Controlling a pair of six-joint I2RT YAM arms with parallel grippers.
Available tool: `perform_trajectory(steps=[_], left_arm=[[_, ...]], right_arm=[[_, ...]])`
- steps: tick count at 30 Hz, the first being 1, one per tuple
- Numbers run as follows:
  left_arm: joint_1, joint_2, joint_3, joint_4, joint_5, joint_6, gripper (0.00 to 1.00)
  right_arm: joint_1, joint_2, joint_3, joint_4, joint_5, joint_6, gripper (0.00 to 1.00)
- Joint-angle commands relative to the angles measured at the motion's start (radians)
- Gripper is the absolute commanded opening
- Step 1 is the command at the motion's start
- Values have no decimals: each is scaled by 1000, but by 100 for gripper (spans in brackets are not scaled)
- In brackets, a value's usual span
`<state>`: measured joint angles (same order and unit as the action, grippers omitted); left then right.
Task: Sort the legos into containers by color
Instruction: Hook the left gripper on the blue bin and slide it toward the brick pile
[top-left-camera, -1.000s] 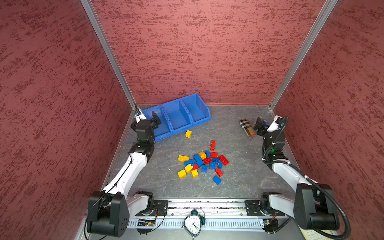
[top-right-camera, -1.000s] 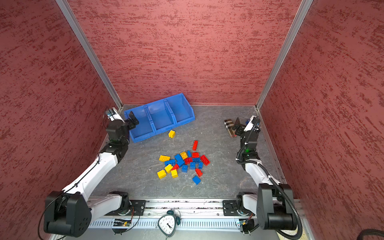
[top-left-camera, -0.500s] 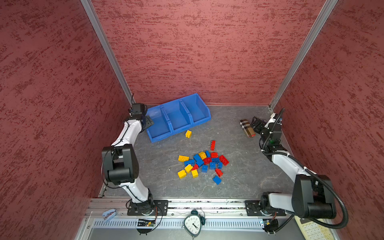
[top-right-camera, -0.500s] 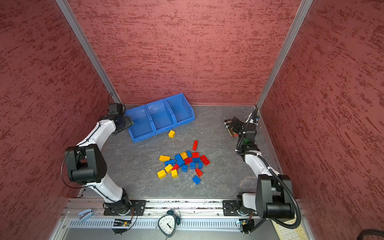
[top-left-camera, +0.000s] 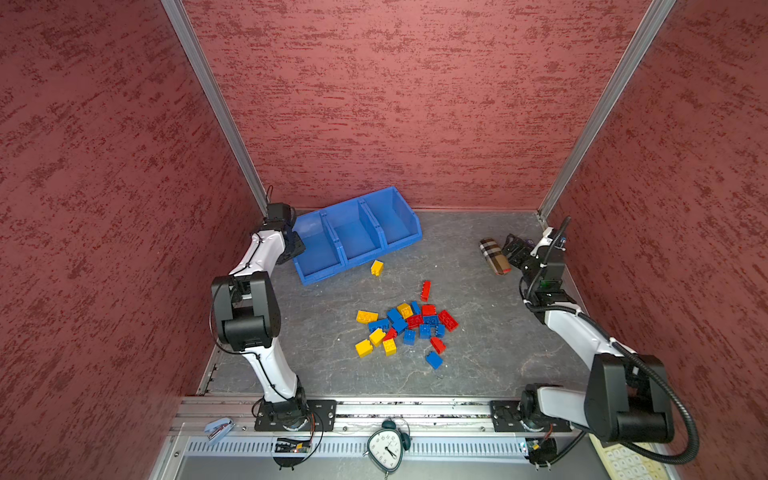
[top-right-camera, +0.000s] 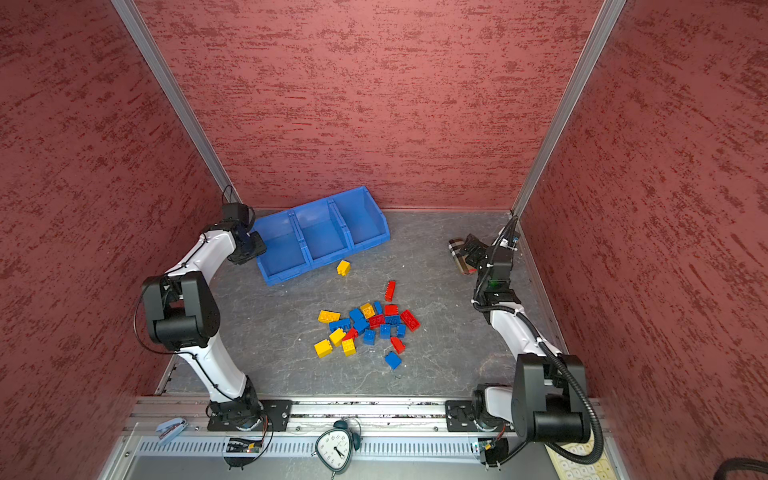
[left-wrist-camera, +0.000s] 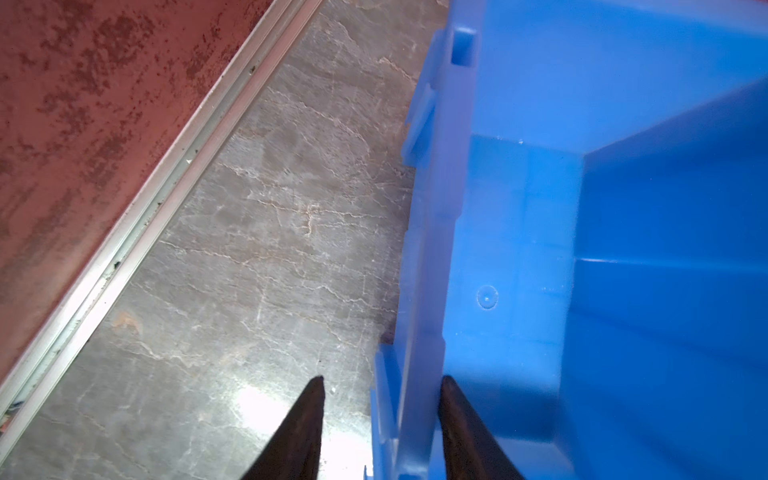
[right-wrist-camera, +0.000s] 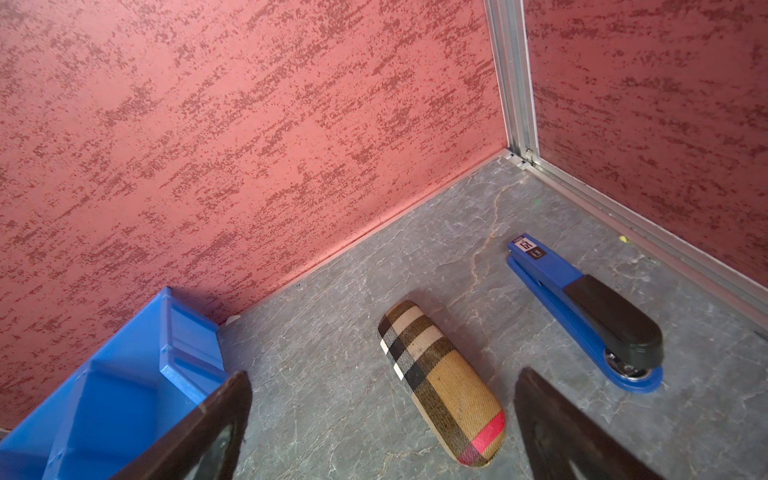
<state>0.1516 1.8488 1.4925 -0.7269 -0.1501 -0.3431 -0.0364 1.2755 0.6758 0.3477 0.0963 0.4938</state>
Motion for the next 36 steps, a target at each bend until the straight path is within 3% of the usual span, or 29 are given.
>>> perform_trajectory(steps=[1,7,12,20,25,29,36], left_arm=[[3,24,-3,32,28,36,41],[3,69,-1,46,30,77,32],[4,84,-11,88,56,134,19],[3,36,-129,253,159,335,10],[-14,47,-112,246,212,427,5],[-74,62,-82,219,229,456,5],[-261,127,-41,193,92,448,4]], right_arm=[[-5,-19,-6,-15,10,3,99],[-3,-24,-4,-21,6,13,99],[-3,-28,2,-26,2,13,99],[-4,-34,12,-41,12,-1,99],[-4,-27,24,-46,22,-15,99],[-4,-21,30,-43,19,-7,99],[-5,-17,30,-60,9,5,99]])
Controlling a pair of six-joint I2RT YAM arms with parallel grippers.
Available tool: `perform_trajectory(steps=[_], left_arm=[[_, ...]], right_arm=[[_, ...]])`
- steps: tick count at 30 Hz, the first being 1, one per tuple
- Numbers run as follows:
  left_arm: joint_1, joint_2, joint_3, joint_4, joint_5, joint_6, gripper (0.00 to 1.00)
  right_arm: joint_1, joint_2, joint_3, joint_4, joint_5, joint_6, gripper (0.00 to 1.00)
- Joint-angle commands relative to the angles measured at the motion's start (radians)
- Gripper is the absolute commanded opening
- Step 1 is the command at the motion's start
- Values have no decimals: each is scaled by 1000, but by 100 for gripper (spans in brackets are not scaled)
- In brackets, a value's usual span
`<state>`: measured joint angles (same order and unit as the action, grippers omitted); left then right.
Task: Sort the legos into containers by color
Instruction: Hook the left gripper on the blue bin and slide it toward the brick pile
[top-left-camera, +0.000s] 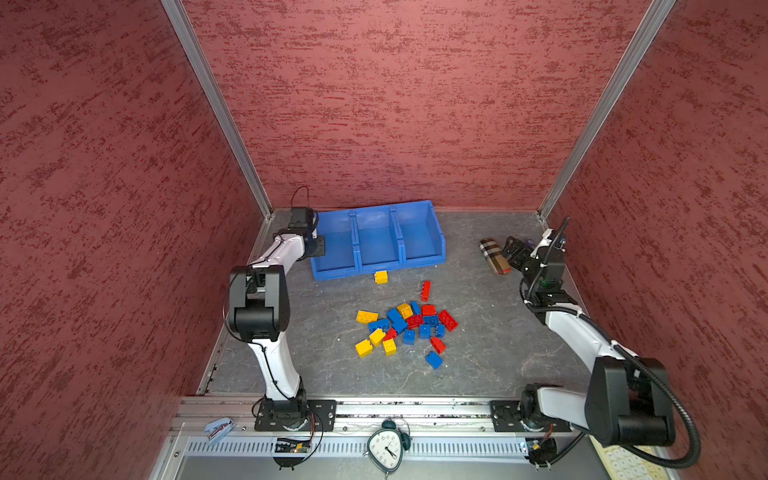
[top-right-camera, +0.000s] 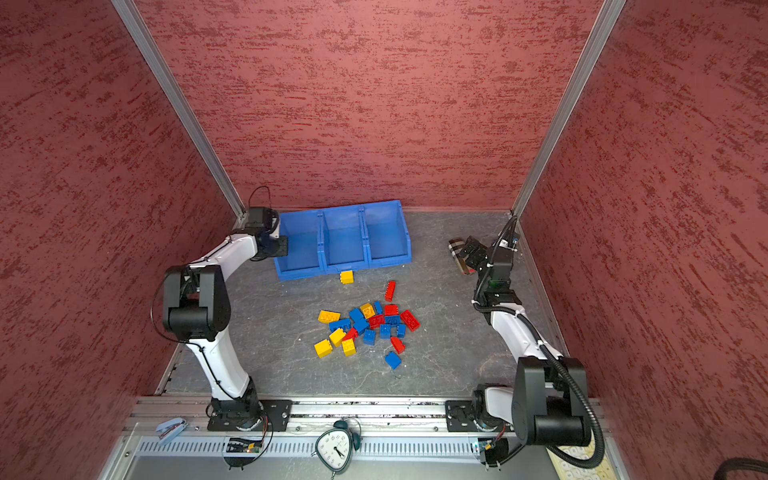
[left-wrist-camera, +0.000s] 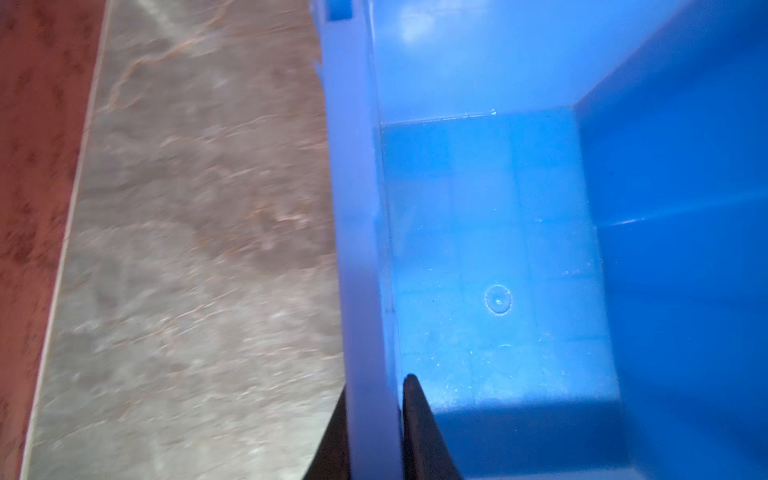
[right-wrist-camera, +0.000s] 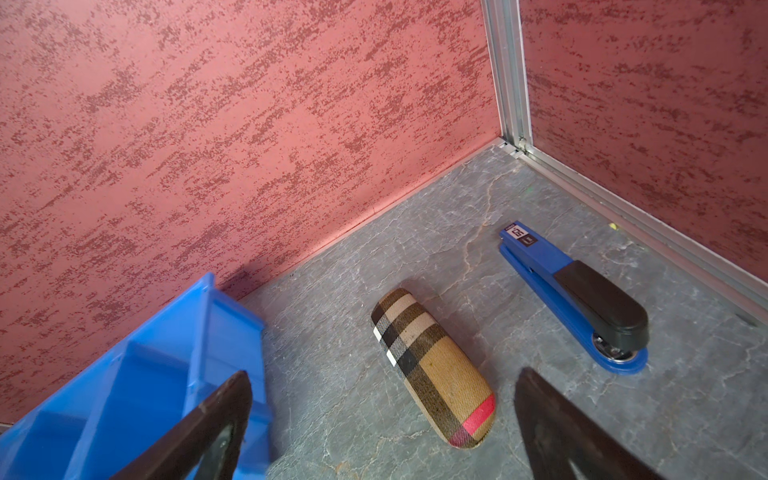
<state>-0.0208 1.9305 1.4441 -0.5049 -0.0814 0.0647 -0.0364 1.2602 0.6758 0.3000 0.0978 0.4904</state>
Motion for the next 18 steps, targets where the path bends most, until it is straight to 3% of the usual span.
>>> perform_trajectory(steps=[1,9,18], left_arm=[[-107,52,9,-31,29,41,4],[-157,20,-10,-51,44,43,2],[-159,-119,-144,-75,-45,-114,4]], right_arm=[[-5,-1,32,-19,7,7,99],[-5,-19,31,-36,35,-18,99],[-5,0,36,-22,18,-7,99]])
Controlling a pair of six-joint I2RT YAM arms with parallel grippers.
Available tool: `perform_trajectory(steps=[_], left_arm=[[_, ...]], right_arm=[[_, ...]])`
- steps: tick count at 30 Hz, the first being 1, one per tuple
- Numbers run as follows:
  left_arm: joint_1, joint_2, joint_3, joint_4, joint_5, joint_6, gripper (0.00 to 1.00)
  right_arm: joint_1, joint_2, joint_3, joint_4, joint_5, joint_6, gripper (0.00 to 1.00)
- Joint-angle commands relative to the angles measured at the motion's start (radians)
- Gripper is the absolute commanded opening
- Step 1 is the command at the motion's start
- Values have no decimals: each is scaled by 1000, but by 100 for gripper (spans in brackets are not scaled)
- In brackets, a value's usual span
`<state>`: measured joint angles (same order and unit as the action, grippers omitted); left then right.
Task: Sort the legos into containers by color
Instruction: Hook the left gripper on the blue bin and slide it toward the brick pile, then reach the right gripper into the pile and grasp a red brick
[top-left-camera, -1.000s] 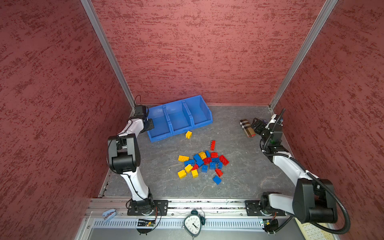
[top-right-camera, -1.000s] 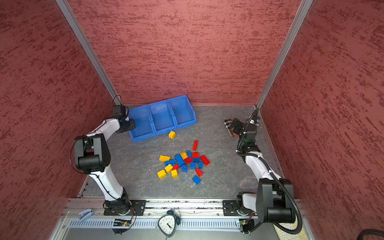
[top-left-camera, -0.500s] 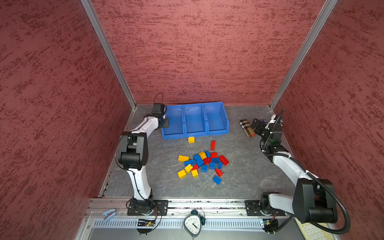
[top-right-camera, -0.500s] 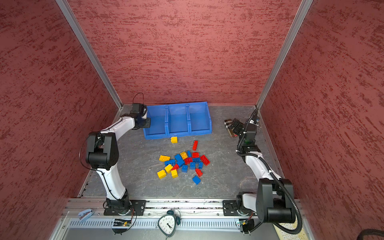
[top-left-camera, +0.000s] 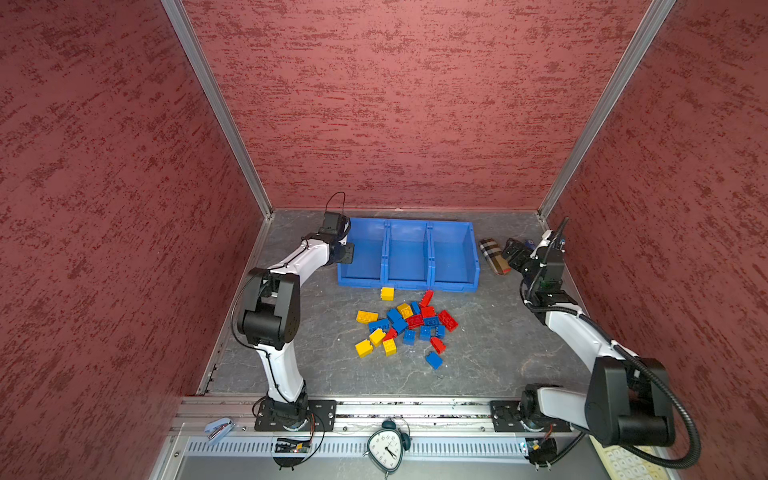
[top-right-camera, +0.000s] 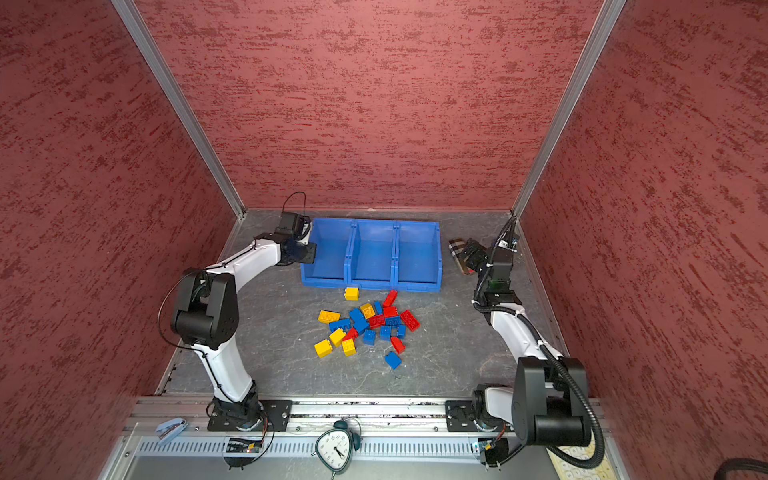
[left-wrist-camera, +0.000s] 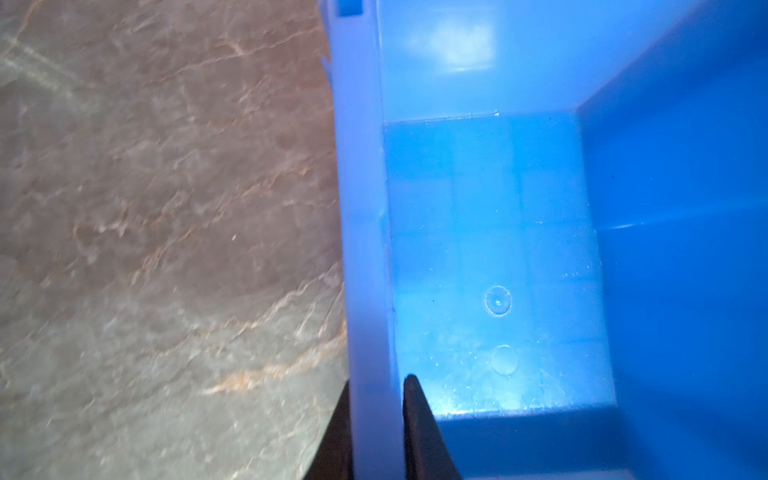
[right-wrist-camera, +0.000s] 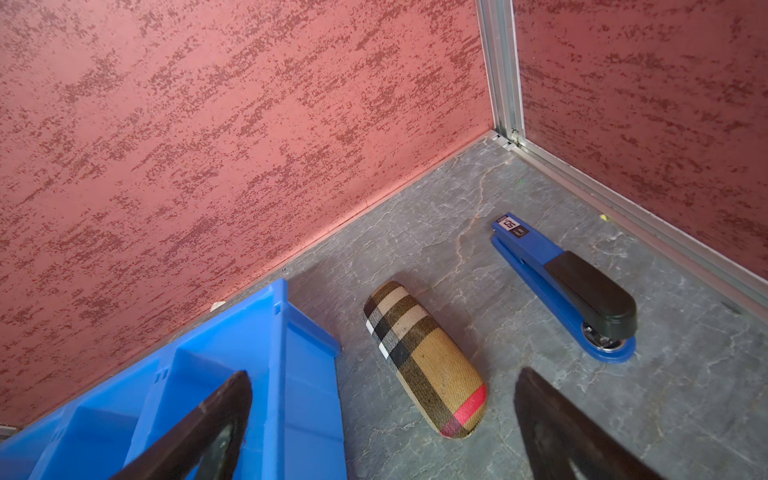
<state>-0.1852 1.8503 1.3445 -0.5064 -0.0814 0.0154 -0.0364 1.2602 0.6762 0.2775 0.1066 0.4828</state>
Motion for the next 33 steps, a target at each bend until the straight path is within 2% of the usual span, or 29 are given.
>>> perform_trajectory(steps=[1,5,8,14,18,19,24,29,31,33], left_arm=[[6,-47,-58,-74,-53,-81,4],[-3,-63,-90,-75,-79,-124,4],[-9,-64,-102,-47,-41,-104,7],[-46,-17,-40,-41,-28,-44,8],[-51,15,8,-65,-35,-34,13],[-51,18,15,-69,-40,-34,17],[-42,-39,9,-74,-51,-63,58],[-36,-131,29,-118,-18,-60,83],[-40,-166,39,-129,-18,-72,100],[-50,-215,31,-110,-25,-95,99]], right_arm=[[-3,3,42,-3,4,2,99],[-4,16,56,1,-20,4,99],[-5,22,53,13,-47,1,99],[-2,-3,34,14,-108,-40,99],[-3,-29,37,-46,-143,-69,99],[-3,-33,39,-65,-148,-75,99],[5,-85,32,-236,-216,-78,99],[48,-148,32,-473,-350,-75,98],[83,-157,31,-577,-399,-87,95],[146,-146,48,-707,-391,-114,92]])
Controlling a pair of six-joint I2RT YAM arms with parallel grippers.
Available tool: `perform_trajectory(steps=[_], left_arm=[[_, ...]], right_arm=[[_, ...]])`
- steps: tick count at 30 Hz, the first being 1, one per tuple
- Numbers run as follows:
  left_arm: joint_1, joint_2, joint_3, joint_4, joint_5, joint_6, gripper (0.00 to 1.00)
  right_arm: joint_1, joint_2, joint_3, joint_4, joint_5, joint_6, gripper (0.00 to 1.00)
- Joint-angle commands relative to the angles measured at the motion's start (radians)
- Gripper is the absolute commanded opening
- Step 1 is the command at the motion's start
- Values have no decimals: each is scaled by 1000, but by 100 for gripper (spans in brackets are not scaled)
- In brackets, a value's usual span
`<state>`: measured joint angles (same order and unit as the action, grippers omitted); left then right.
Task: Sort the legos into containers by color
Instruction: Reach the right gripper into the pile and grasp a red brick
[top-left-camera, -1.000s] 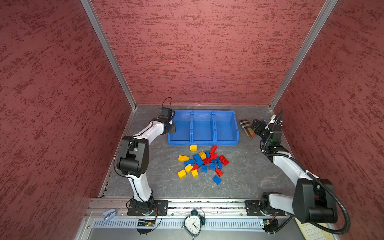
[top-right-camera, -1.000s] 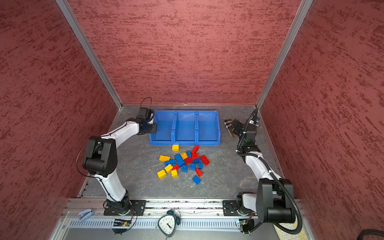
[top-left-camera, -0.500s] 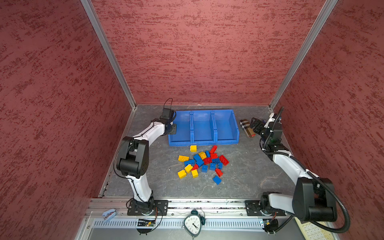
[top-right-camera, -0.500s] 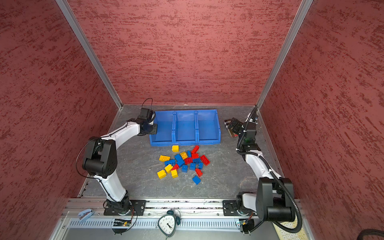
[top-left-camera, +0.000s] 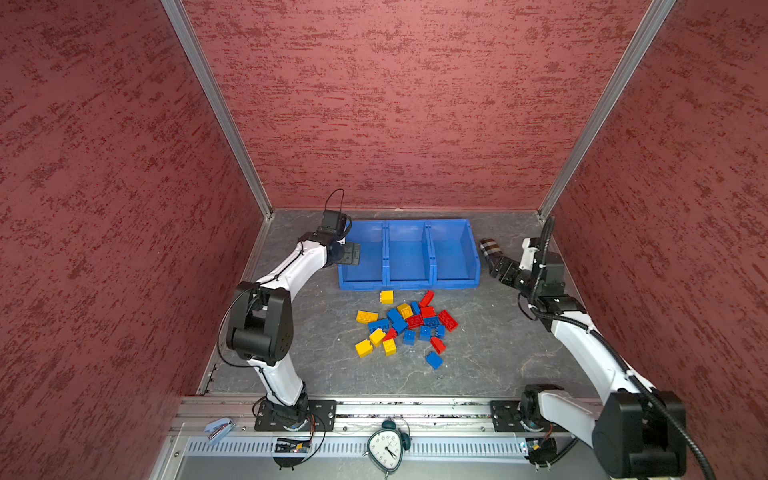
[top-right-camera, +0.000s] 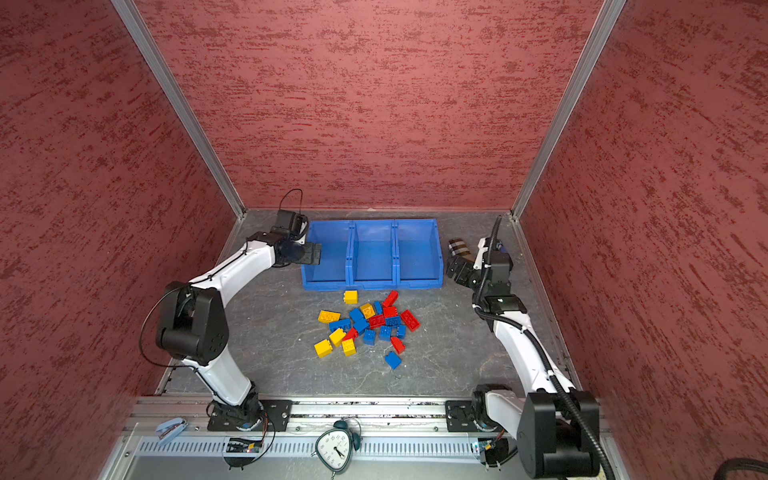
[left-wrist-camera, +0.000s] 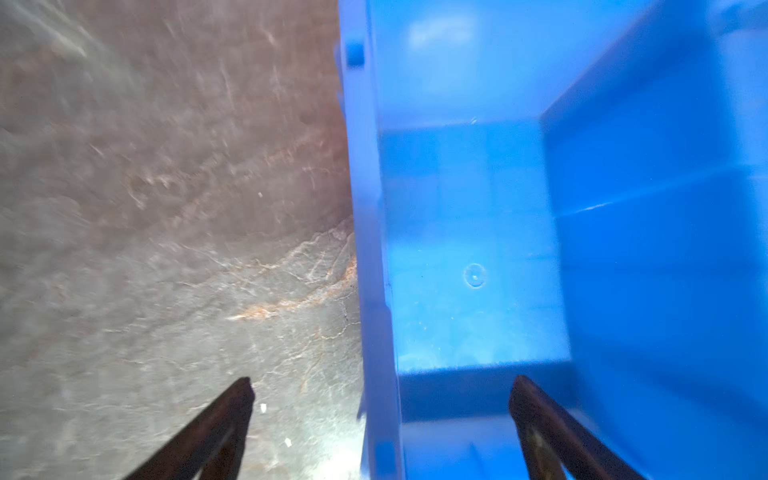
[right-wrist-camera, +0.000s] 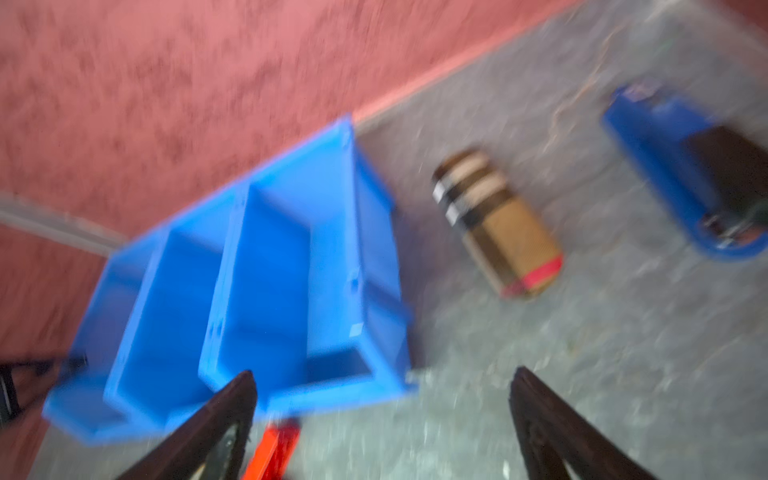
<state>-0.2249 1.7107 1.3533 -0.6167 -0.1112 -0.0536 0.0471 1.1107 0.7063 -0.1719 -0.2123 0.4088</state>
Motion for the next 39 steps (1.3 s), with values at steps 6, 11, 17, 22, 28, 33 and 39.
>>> perform_trajectory(steps=[6,11,17,22,28,33,39], left_arm=[[-47,-237,-80,179,-23,-129,99],[-53,-310,-181,337,-67,-240,99],[-53,-327,-212,394,-81,-277,99],[-53,-321,-208,385,-95,-273,99],[-53,-314,-214,387,-101,-275,99],[-52,-304,-208,389,-102,-278,99],[-53,-300,-208,383,-109,-281,99]], right_arm=[[294,135,74,-451,8,-47,85],[403,307,129,-441,-4,-118,77],[449,420,165,-438,55,-164,67],[459,442,149,-397,55,-144,63],[460,451,140,-412,210,-76,54],[462,466,136,-382,136,-104,55],[483,526,168,-381,165,-77,48]])
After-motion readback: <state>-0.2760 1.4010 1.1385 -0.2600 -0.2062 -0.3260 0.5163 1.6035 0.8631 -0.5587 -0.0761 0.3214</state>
